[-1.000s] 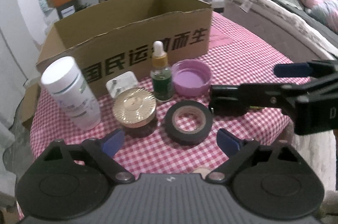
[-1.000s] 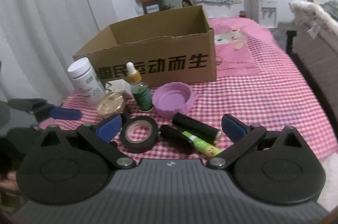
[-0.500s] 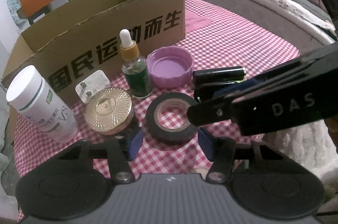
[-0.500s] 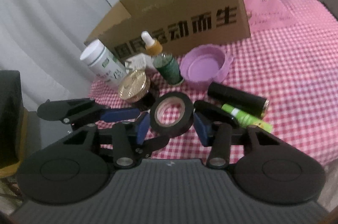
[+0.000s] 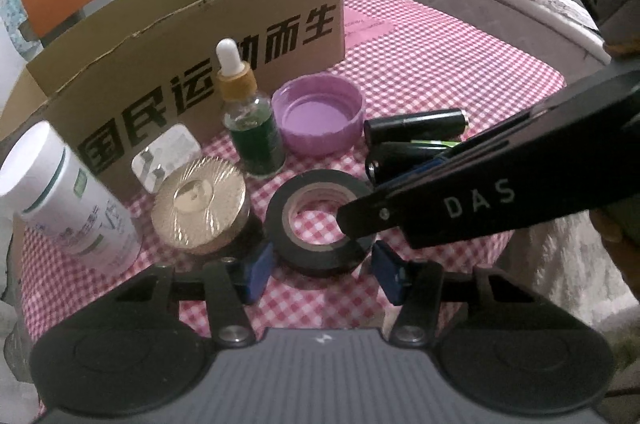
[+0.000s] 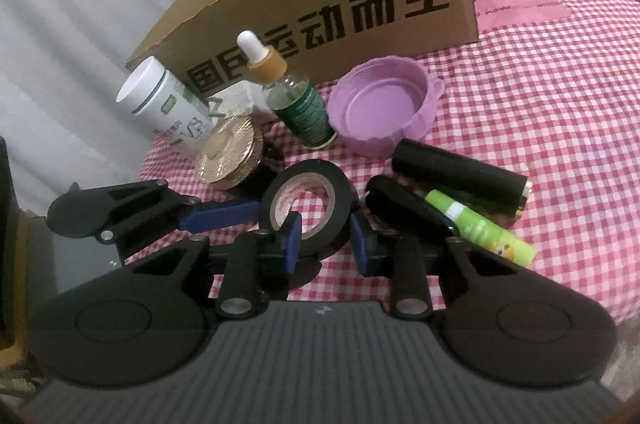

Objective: Organize rigid objects
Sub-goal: 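Close the right gripper on the black tape roll, then carry the tape roll into the cardboard box with the right gripper, then open the right gripper to release the tape in the box, then move the right tool back to the black key fob, then close the right gripper on the black key fob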

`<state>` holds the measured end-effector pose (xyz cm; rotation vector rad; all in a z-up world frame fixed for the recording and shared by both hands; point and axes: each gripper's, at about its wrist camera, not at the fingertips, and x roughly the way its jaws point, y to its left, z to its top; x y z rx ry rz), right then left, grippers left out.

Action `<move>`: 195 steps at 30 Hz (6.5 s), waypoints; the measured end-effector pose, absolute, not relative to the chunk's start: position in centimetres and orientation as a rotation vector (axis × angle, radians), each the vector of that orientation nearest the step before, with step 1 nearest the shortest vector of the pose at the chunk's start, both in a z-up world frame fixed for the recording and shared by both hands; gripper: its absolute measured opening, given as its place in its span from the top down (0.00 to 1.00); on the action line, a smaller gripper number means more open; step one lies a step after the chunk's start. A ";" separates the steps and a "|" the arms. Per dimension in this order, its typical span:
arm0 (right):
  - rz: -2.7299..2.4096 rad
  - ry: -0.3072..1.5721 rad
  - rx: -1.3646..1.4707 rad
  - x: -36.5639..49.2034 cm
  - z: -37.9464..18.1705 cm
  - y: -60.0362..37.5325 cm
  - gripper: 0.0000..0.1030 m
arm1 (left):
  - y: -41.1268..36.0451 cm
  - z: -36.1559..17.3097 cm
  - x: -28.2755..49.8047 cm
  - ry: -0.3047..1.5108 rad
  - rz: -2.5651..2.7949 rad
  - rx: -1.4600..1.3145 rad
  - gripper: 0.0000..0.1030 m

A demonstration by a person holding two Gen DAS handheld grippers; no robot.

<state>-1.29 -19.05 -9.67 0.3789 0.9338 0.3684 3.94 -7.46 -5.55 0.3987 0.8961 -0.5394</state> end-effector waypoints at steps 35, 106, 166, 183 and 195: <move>0.483 0.678 0.124 -2.0 0.7 -15.0 0.84 | -4.3 4.4 1.9 0.680 -0.436 0.374 0.39; 0.545 1.197 0.474 34.3 -5.9 -9.6 0.76 | -2.2 1.0 32.2 1.097 -0.175 0.488 0.20; 0.483 1.011 0.270 0.3 -8.0 -20.9 0.78 | -7.7 -5.8 3.0 0.985 -0.644 0.127 0.55; 0.330 1.029 0.364 -2.6 -7.9 -25.2 0.75 | -9.7 -5.8 2.5 0.963 -0.721 0.156 0.55; 0.368 1.020 0.345 -0.1 -9.0 -23.9 0.75 | -9.8 -5.9 3.5 0.971 -0.700 0.151 0.55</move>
